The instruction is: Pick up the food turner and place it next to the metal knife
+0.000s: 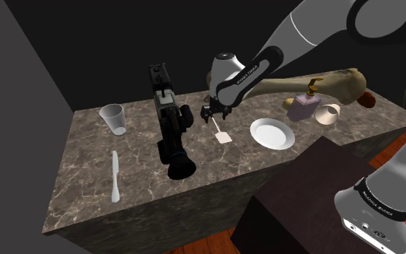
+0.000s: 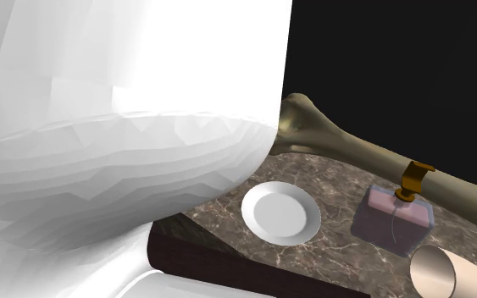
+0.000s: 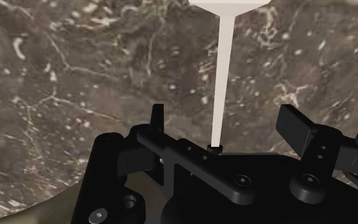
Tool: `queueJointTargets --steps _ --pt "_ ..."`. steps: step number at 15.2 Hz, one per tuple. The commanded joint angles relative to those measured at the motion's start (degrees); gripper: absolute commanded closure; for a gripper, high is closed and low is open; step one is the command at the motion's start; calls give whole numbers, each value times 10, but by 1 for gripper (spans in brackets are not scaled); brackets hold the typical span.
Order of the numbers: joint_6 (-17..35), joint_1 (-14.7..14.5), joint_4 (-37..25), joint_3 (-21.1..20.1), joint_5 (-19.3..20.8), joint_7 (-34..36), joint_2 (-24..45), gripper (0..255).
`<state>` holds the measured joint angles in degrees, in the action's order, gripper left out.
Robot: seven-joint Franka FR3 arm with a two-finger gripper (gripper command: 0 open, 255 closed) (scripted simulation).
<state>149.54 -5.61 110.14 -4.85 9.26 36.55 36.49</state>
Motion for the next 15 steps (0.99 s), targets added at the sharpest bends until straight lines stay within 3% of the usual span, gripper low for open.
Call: queueJointTargets --steps 1,5,6,15 --pt "1 0 -1 0 0 0 2 0" --pt "1 0 -1 0 0 0 2 0" --pt "1 0 -1 0 0 0 2 255" --pt "1 0 -1 0 0 0 2 255"
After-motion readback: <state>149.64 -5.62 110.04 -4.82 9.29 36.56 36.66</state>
